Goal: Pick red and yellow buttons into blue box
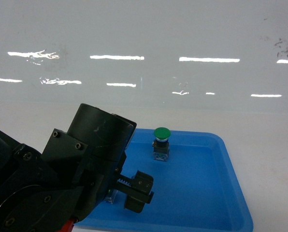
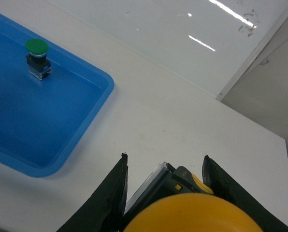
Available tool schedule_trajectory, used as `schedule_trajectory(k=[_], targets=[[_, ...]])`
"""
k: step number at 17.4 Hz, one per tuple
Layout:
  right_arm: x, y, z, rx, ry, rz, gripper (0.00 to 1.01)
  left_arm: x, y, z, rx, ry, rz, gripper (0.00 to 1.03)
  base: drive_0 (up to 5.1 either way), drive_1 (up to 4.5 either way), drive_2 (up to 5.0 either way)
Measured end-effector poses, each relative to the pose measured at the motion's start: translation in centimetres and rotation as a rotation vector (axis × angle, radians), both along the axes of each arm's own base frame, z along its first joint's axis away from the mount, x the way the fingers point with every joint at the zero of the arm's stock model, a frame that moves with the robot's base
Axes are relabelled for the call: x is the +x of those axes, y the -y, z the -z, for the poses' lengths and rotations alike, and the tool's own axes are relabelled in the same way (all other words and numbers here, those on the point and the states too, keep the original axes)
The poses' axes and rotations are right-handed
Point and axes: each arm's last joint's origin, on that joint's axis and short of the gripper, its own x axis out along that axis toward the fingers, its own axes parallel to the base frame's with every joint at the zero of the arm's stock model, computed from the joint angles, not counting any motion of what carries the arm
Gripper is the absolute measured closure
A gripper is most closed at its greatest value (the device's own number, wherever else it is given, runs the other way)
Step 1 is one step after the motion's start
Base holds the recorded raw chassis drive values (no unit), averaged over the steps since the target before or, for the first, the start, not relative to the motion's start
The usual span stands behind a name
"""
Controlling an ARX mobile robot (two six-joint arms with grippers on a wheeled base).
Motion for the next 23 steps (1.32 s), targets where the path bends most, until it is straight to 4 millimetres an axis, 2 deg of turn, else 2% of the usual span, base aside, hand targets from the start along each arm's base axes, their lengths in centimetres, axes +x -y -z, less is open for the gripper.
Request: schedule_trajectory(k=[11, 12, 14, 16, 17, 20, 23], targets=[[0.00, 0.00, 0.00, 0.000, 0.000, 0.000, 0.61, -0.12, -0.97, 1.19, 0.036, -0.049, -0.060, 0.05, 0.0, 0.00, 0.0], [0.00, 0.00, 0.00, 0.000, 0.000, 0.000, 0.61, -0.12, -0.97, 1.19, 0.036, -0.048, -0.060, 0.20, 0.0, 0.00, 0.0], [0.00, 0.00, 0.00, 0.000, 0.000, 0.000, 0.61, -0.11, -0.97, 1.18, 0.036, -0.048, -0.060, 0.33, 0.0, 0.00, 0.0], [0.00, 0.00, 0.00, 0.000, 0.000, 0.000, 0.61, -0.11, -0.97, 1.18, 0.036, -0.048, -0.060, 0.54, 0.0, 0.00, 0.0], [0.00, 0.00, 0.00, 0.000, 0.000, 0.000, 0.61, -0.12, -0.97, 1.19, 0.036, -0.048, -0.061, 0.62, 0.0, 0.00, 0.0], [0.00, 0.00, 0.00, 0.000, 0.000, 0.000, 0.61, -0.10, -0.96, 1.17, 0.034, -0.047, -0.063, 0.76, 0.0, 0.00, 0.0], [0.00, 0.00, 0.00, 0.000, 0.000, 0.000, 0.61, -0.10, -0.97, 1.17, 0.034, -0.046, -0.064, 0.77, 0.0, 0.00, 0.0]])
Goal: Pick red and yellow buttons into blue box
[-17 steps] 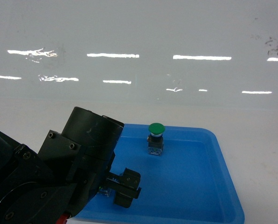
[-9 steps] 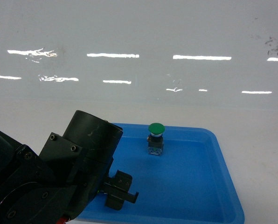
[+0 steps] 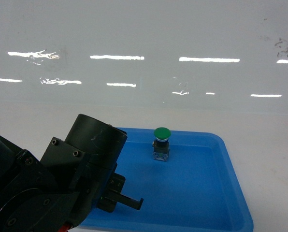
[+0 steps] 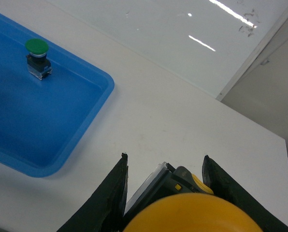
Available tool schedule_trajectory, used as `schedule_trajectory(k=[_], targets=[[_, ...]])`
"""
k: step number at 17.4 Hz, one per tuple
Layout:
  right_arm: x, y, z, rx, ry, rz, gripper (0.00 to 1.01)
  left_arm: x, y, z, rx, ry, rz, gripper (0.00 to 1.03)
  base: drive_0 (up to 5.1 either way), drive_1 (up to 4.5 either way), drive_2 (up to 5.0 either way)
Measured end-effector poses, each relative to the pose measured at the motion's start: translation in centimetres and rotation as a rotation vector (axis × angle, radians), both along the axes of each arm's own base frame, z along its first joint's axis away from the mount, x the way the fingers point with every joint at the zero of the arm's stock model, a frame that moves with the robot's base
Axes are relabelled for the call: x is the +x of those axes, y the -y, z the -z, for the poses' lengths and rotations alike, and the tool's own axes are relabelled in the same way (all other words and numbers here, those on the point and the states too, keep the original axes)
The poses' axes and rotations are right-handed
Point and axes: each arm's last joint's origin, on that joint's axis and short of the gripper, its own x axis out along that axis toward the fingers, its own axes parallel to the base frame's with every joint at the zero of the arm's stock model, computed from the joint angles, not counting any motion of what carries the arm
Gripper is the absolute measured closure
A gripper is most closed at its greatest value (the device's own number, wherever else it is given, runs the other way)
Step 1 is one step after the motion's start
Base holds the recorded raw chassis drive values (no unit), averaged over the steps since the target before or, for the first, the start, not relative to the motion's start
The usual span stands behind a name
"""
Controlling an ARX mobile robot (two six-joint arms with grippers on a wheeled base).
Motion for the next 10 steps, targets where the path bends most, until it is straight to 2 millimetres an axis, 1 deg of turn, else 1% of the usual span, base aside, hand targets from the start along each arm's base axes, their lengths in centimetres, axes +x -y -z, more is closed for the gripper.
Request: schedule_trajectory(k=[5, 6, 8, 10], targets=[[0.0, 0.0, 0.0, 0.000, 0.000, 0.000, 0.61, 0.0, 0.0, 0.0, -0.004, 0.004, 0.000, 0.77, 0.0, 0.00, 0.0], [0.0, 0.0, 0.0, 0.000, 0.000, 0.000, 0.61, -0.1, -0.6, -0.4, -0.011, 0.036, -0.001, 0.77, 0.0, 0.00, 0.0], [0.0, 0.0, 0.0, 0.000, 0.000, 0.000, 0.61, -0.2, -1.6, -2.2, -0.008, 0.103, 0.003, 0.77, 0.0, 0.00, 0.0], [0.0, 0.0, 0.0, 0.000, 0.000, 0.000, 0.61, 0.2, -2.9, -5.8, -0.021, 0.227, 0.020, 0.77, 0.0, 0.00, 0.0]])
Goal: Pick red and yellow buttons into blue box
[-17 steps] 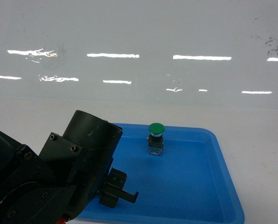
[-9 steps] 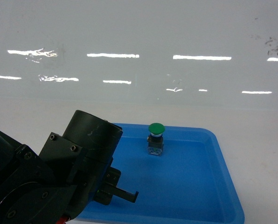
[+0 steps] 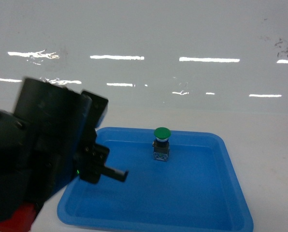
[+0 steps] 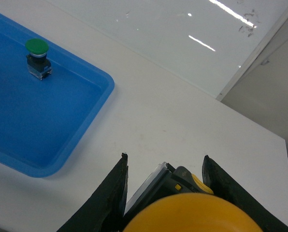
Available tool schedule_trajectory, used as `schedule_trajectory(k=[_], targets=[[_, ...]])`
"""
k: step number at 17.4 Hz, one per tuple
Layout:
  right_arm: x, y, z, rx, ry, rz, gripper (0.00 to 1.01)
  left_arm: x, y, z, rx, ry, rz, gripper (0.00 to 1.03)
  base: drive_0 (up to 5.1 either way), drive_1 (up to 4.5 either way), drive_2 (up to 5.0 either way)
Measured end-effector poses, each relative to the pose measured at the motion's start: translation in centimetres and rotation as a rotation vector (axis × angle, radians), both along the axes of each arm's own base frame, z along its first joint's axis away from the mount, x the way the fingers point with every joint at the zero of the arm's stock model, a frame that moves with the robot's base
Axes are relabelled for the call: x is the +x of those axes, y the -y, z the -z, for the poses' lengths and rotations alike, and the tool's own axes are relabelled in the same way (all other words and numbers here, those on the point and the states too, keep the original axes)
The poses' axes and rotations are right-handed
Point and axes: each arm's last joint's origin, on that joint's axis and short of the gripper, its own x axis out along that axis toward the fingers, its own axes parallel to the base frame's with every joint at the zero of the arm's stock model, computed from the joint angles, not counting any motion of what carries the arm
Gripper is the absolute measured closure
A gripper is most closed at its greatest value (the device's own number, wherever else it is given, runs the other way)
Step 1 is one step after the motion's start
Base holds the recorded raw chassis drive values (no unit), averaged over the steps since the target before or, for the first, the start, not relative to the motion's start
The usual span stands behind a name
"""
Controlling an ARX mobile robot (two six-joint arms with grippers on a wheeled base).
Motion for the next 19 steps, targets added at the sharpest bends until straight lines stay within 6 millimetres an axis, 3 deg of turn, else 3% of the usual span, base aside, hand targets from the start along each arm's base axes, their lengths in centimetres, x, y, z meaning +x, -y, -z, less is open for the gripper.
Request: schedule_trajectory(k=[5, 9, 13, 19], targets=[[0.0, 0.0, 0.0, 0.000, 0.000, 0.000, 0.61, -1.0, -5.0, -5.9, 0.033, 0.199, 0.013, 0.77, 0.0, 0.00, 0.0], [0.0, 0.0, 0.0, 0.000, 0.000, 0.000, 0.61, -3.9, -8.9, -9.1, 0.049, 0.334, 0.010, 0.77, 0.0, 0.00, 0.0], [0.0, 0.0, 0.0, 0.000, 0.000, 0.000, 0.61, -7.0, -12.1, -10.2, 0.043, 0.403, -0.010, 0.77, 0.0, 0.00, 0.0], [0.0, 0.0, 0.0, 0.000, 0.000, 0.000, 0.61, -8.9, -13.9, -10.3, 0.026, 0.424, 0.001, 0.77, 0.0, 0.00, 0.0]])
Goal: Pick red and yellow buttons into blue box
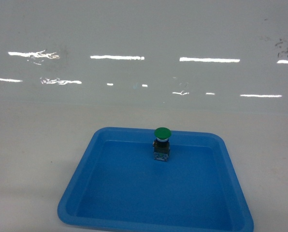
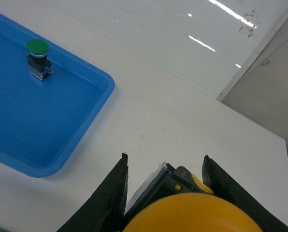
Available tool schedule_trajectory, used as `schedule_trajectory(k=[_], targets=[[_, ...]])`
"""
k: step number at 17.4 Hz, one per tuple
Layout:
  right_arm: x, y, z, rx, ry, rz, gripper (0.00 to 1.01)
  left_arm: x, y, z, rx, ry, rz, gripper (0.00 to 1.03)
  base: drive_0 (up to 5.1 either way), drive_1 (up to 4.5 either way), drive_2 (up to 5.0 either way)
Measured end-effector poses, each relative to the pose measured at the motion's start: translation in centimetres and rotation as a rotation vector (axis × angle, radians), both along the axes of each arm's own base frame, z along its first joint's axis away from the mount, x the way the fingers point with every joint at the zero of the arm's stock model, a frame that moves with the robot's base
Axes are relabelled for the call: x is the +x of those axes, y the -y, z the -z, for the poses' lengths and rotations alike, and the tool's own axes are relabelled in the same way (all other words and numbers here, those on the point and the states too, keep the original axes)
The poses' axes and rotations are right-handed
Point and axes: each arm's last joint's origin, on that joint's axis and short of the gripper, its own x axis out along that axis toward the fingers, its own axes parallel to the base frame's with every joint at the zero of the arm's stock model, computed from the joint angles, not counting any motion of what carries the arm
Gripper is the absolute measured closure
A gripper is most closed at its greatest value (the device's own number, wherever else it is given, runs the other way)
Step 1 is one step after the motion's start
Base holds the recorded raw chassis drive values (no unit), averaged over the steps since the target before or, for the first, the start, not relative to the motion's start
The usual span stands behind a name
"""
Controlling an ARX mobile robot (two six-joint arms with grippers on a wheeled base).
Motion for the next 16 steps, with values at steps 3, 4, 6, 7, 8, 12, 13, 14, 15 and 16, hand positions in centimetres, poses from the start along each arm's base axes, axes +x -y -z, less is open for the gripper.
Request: schedule_trajectory(k=[3, 4, 6, 7, 8, 12, 13, 14, 15, 16], targets=[[0.0, 0.0, 0.0, 0.000, 0.000, 0.000, 0.61, -0.7, -1.0, -0.1, -0.006, 0.018, 0.008, 0.77, 0.0, 0.00, 0.0], [0.0, 0.0, 0.0, 0.000, 0.000, 0.000, 0.61, -0.9, -1.2, -0.1, -0.007, 0.017, 0.006, 0.77, 0.0, 0.00, 0.0], [0.0, 0.0, 0.0, 0.000, 0.000, 0.000, 0.61, -1.2, -1.8, 0.1, -0.009, 0.012, -0.012, 0.77, 0.0, 0.00, 0.0], [0.0, 0.0, 0.0, 0.000, 0.000, 0.000, 0.61, -1.2, -1.8, 0.2, -0.010, 0.010, -0.015, 0.77, 0.0, 0.00, 0.0], [0.0, 0.0, 0.0, 0.000, 0.000, 0.000, 0.61, -1.2, -1.8, 0.2, -0.010, 0.010, -0.013, 0.77, 0.0, 0.00, 0.0], [0.0, 0.0, 0.0, 0.000, 0.000, 0.000, 0.61, -1.2, -1.7, 0.2, -0.010, 0.011, -0.001, 0.77, 0.0, 0.00, 0.0], [0.0, 0.0, 0.0, 0.000, 0.000, 0.000, 0.61, -1.2, -1.7, 0.2, -0.010, 0.012, -0.001, 0.77, 0.0, 0.00, 0.0], [0.0, 0.0, 0.0, 0.000, 0.000, 0.000, 0.61, -1.4, -1.8, 0.2, -0.011, 0.012, -0.005, 0.77, 0.0, 0.00, 0.0], [0.0, 0.0, 0.0, 0.000, 0.000, 0.000, 0.61, -2.9, -1.9, 0.2, -0.012, 0.002, 0.004, 0.77, 0.0, 0.00, 0.0], [0.0, 0.0, 0.0, 0.000, 0.000, 0.000, 0.61, -4.8, -1.6, 0.0, -0.007, -0.003, 0.027, 0.77, 0.0, 0.00, 0.0]])
